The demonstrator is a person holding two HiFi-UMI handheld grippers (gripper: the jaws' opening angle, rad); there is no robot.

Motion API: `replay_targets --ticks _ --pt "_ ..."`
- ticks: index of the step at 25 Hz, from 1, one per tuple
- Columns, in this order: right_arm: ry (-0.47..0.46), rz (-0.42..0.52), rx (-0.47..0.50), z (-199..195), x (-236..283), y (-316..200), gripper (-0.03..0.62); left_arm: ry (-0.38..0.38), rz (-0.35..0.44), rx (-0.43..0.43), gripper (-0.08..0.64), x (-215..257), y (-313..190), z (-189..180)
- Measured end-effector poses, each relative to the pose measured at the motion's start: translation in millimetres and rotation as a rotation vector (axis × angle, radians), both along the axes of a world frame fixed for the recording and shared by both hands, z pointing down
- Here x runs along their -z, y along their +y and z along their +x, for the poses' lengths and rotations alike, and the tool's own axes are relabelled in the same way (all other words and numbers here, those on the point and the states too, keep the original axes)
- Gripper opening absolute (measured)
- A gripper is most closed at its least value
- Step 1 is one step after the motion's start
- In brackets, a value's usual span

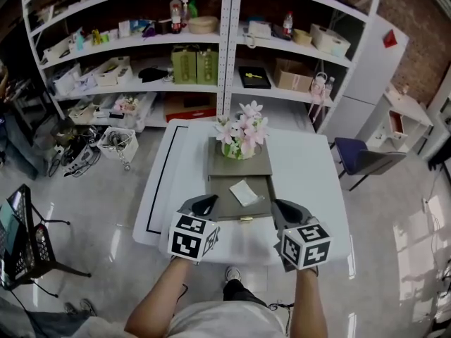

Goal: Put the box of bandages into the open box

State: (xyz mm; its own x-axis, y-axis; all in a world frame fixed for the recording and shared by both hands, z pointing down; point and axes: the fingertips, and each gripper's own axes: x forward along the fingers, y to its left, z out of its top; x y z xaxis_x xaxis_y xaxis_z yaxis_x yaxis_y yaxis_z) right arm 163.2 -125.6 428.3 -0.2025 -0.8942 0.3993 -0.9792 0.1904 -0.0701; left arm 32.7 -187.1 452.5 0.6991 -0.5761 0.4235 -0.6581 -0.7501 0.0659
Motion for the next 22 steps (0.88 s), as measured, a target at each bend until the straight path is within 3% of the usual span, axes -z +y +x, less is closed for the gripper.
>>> replay_targets --ticks 22 --pt "0.009 0.031 -0.038 5.2 6.1 18.3 0.005 -0.002 -0.002 -0.027 0.003 -4.4 19.7 3.1"
